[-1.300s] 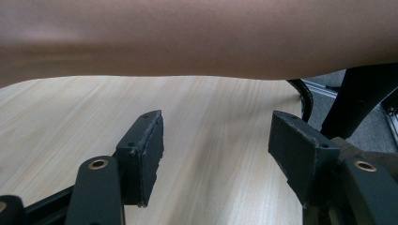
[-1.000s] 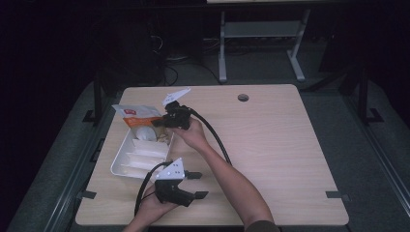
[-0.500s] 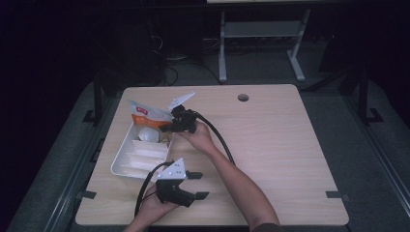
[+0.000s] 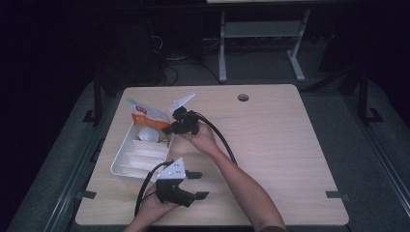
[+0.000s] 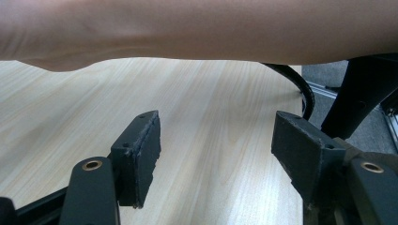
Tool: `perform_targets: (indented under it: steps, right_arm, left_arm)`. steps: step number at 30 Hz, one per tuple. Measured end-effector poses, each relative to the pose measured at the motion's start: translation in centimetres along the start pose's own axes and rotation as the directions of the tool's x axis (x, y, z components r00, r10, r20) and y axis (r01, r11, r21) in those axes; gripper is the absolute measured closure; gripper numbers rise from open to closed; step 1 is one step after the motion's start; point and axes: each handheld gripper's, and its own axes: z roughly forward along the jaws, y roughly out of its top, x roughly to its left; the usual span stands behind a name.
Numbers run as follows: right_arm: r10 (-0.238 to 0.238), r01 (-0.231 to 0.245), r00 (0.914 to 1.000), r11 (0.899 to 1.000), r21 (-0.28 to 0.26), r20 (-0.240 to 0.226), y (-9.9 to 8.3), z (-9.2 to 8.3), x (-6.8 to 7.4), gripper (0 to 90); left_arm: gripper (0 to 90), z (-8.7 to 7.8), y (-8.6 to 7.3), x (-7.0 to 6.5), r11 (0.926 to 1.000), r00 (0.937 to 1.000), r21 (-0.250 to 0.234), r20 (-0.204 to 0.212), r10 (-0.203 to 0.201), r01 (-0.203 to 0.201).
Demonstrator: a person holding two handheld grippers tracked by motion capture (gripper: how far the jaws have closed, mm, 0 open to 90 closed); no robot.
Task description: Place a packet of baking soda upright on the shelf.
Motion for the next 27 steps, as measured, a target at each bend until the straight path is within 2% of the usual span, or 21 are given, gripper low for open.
perform_targets:
  steps: [3, 8, 17, 21, 27]
  right_arm:
    - [-0.011, 0.011, 0.9991, 1.0, 0.014, 0.041, 0.5, 0.1, 0.0, 89.3]
    - [-0.004, 0.003, 0.9982, 1.0, 0.015, 0.06, 0.9, 0.3, -0.4, 89.2]
    - [0.038, -0.037, 0.9988, 0.999, -0.007, 0.03, 0.9, 0.4, -1.3, 86.4]
    - [0.075, -0.076, 0.997, 0.996, -0.043, -0.021, 0.6, -0.4, -1.7, 77.4]
    - [0.076, -0.078, 0.9963, 0.996, -0.049, -0.04, 0.4, -1.9, -1.7, 68.0]
  left_arm:
    - [32.3, 0.0, 0.0, 0.0, 1.0, 1.0, -0.002, 0.0, 0.0, 0.0]
    - [32.2, 0.1, 0.0, 0.0, 1.0, 1.0, -0.002, 0.001, 0.0, 0.0]
    - [30.9, 0.0, 0.0, 0.1, 1.0, 1.0, 0.0, -0.007, -0.001, 0.001]
    - [30.1, -0.1, 0.0, 0.2, 1.0, 0.9999, 0.002, -0.014, -0.005, 0.005]
    - [27.7, 0.0, 0.0, 0.4, 0.9999, 0.9997, 0.007, -0.023, -0.013, 0.013]
